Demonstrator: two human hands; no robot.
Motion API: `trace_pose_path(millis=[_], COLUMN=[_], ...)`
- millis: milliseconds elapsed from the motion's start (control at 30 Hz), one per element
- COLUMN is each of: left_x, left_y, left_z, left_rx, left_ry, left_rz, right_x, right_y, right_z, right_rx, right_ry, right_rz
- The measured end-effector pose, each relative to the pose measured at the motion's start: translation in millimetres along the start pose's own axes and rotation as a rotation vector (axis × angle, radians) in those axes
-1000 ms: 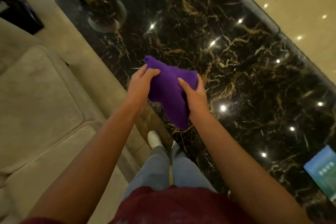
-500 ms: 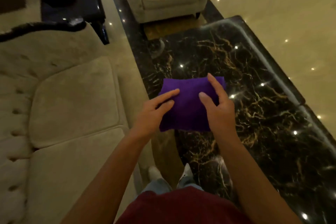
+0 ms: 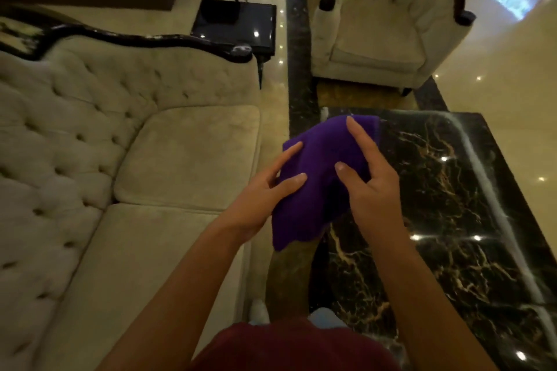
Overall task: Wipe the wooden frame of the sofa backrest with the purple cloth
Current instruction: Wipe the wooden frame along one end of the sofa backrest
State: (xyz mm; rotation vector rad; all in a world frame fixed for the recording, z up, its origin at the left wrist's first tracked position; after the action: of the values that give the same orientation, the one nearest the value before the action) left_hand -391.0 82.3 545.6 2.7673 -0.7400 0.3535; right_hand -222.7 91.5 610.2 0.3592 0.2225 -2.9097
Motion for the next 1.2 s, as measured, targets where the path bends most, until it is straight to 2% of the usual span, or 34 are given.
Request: trace_pose_path(millis=[133, 233, 367, 467, 567, 633, 833, 1033, 1133, 1200], left_x=[-36, -53, -58, -61, -80, -104, -157, -209, -231, -242], left_y=[10, 13, 13, 11, 9, 9, 36, 90, 122, 145], left_z=[-7, -12, -25, -33, -39, -50, -81, -112, -114, -116], left_rx=[0.135, 0.198, 0.245, 0.215, 0.212, 0.206, 0.302, 0.303, 0.268, 0.257], left_ry=[0.170, 0.232, 0.260, 0.169, 0.079, 0.012, -0.156, -0.676, -0.806, -0.812], left_rz=[-0.200, -0.354, -0.454, -0.505, -0.522, -0.541, -0.648, -0.774, -0.878, -0.957], right_x=[26, 35, 40, 52, 62, 76, 125, 211, 255, 283], right_y=[-34, -57, -79, -99, -109, -120, -154, -177, -185, -190], right_z=[-1, -4, -6, -10, -9, -10, 7, 36, 47, 55], right_rx=[0.001, -0.009, -0.022, -0.026, -0.077, -0.078, -0.072, -0.180, -0.240, -0.268], right_ry=[-0.058, -0.001, 0.049, 0.106, 0.178, 0.211, 0.339, 0.495, 0.552, 0.559], right_rz=[0.099, 0.163, 0.239, 0.291, 0.227, 0.241, 0.255, 0.338, 0.412, 0.457])
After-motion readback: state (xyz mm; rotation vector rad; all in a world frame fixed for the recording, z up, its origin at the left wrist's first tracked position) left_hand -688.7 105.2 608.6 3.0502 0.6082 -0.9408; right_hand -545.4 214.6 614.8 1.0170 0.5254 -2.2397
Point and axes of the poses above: each hand's wrist, its own y-axis away from the middle knuckle, its own x-axis out of the palm, z = x × y, the point moved 10 cm from there along -y, towards the middle knuckle, and after that the axes turned 13 degrees about z, right-handed, at the moved point
